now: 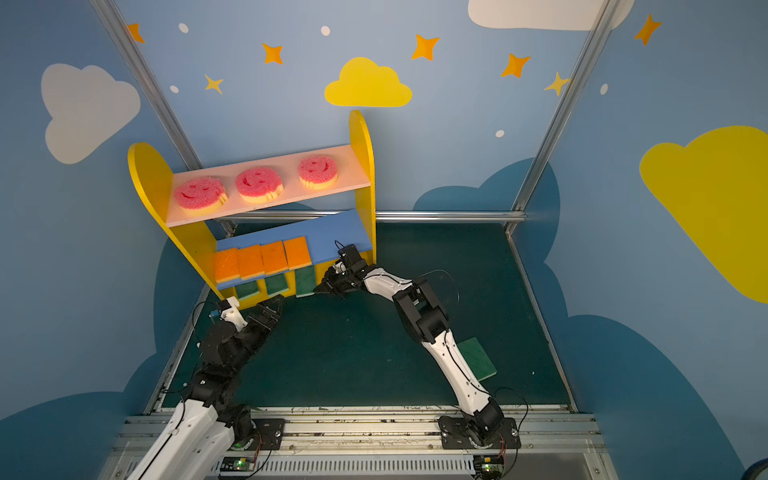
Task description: Place and organize the cleaning sponges onto the shelf
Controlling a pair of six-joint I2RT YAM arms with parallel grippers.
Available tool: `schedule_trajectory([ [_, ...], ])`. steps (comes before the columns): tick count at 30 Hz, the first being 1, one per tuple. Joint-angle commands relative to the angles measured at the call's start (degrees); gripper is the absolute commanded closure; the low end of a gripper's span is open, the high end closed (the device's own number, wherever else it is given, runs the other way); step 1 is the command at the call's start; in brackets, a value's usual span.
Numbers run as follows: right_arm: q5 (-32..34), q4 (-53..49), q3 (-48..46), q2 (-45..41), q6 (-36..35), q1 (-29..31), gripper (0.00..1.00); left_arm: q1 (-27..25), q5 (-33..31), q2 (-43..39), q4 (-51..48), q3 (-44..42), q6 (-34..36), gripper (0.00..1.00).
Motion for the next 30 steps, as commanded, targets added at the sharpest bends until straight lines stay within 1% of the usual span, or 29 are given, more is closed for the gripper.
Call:
schedule_trajectory([
  [1, -1.2, 1.1, 2.3, 2.4, -0.6, -0.3, 1.0, 2.3, 2.4, 1.0, -6.6, 0.3, 2.0, 0.03],
  [5, -2.9, 0.4, 6.7, 4.9, -1.2, -0.3, 1.0, 3.8, 3.3, 1.4, -6.4, -0.1, 1.9, 0.03],
  [10, -3.5, 4.4, 7.9, 6.3, 0.5, -0.3, 1.0, 4.5, 3.8, 1.7, -6.5, -0.4, 1.9, 0.03],
  [13, -3.5, 3.5, 10.2, 7.6, 0.5, -0.2, 1.0, 4.9, 4.2, 1.6, -6.7, -0.8, 1.9, 0.03],
  [20, 0.7, -2.0, 11.6, 7.1, -2.7, -0.3, 1.0, 5.7, 4.8, 0.4, -7.9, -1.2, 1.8, 0.03],
  [23, 2.5, -6.8, 13.4, 7.2, -4.7, 0.0, 1.0, 6.0, 5.0, -0.2, -8.7, -1.0, 1.9, 0.03],
  [30, 4.8, -8.1, 12.0, 6.4, -3.7, -0.1, 1.0, 6.2, 5.8, -0.7, -10.4, 0.0, 2.1, 0.03],
])
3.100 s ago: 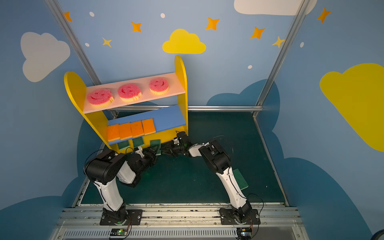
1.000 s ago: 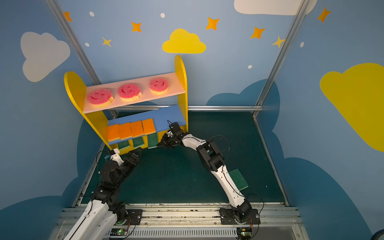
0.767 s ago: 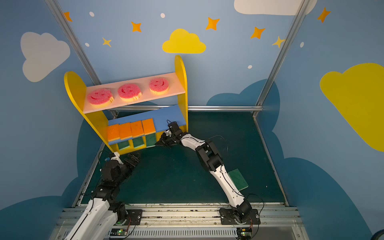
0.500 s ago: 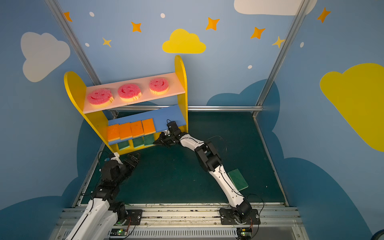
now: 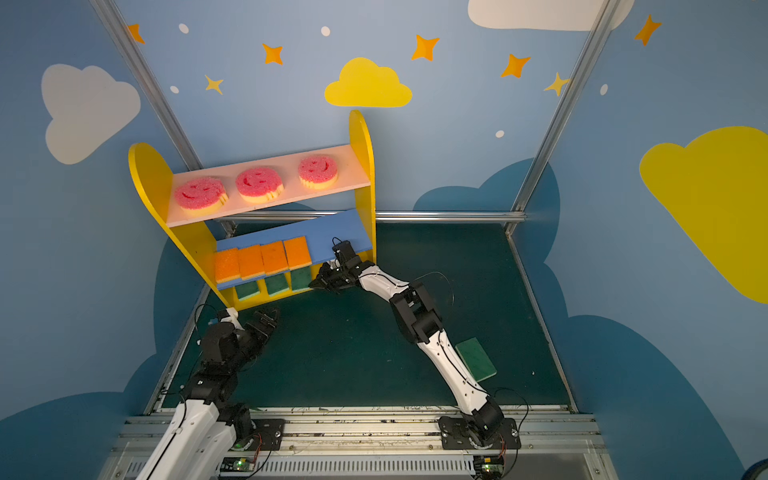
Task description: Place and organize the cleaning sponges onto the shelf
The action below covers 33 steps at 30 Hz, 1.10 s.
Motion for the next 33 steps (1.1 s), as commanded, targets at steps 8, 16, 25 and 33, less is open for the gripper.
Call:
schedule_trajectory([
  [8, 1.7, -5.7, 5.0, 2.9, -2.2, 0.9, 1.0, 0.3, 1.8, -0.7, -3.6, 2.5, 2.1, 0.03],
  [16, 2.2, -3.4, 5.5, 4.0, -1.0, 3.0, 1.0, 0.2, 4.5, -0.5, -9.1, 11.1, 7.3, 0.03],
  [25, 2.2, -2.7, 8.1, 5.6, -0.9, 4.4, 1.0, 0.2, 5.8, 3.5, -13.5, 23.3, 15.3, 0.03],
  [33, 1.7, -3.1, 8.0, 5.6, 0.0, 4.0, 1.0, 0.3, 6.3, 5.1, -12.8, 25.1, 15.9, 0.03],
])
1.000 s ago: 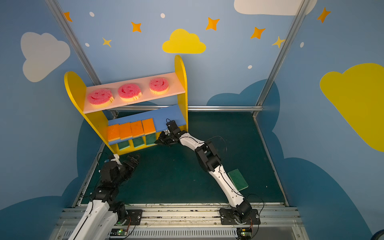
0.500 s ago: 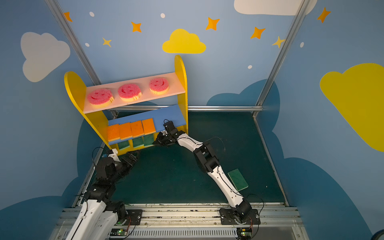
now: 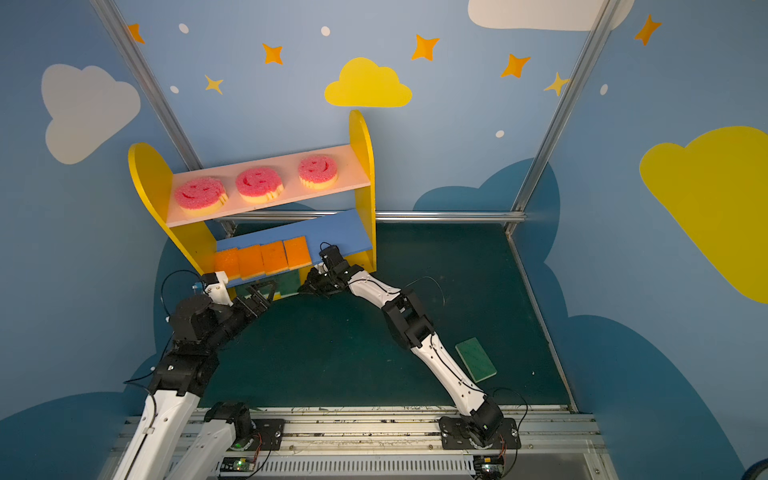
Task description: Place and organize the cleaning sponges onto the shelf
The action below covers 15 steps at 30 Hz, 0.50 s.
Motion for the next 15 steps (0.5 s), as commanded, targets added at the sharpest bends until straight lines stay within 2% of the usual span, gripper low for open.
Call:
schedule_trajectory([
  [1, -0.3, -0.5, -0.9, 0.4, 0.5, -0.3, 1.0, 0.2, 0.8, 0.0, -1.1, 1.0, 1.9, 0.03],
  [9, 1.4, -2.0, -2.8, -2.5, -2.0, -1.2, 1.0, 0.3, 0.7, 1.2, -0.8, 1.8, 2.1, 0.03],
  [15, 0.6, -2.7, 1.6, 1.3, -0.9, 0.7, 1.0, 0.3, 0.7, 1.9, -1.3, 3.6, 2.9, 0.03],
])
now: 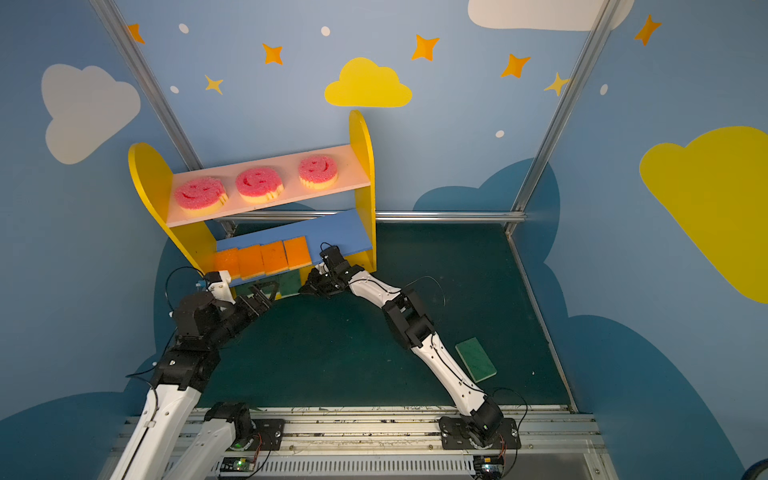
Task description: Place and organize the cleaning sponges onto the shelf
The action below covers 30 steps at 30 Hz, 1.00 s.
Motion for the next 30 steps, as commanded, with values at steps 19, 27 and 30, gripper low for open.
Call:
schedule_trajectory([
  [19, -0.8, -0.2, 4.1, 3.1, 0.8, 1.9, 1.0, 0.2, 0.7, -0.3, -1.2, 3.2, 1.6, 0.03],
  [27, -1.4, -1.2, 4.2, 2.8, -0.3, 2.7, 1.0, 0.3, 0.8, -0.2, -0.6, 2.3, 1.2, 0.03],
  [30, -1.1, -1.8, 4.2, 2.5, -1.0, 2.8, 1.0, 0.3, 0.8, -0.1, -0.2, 2.0, 1.0, 0.03],
])
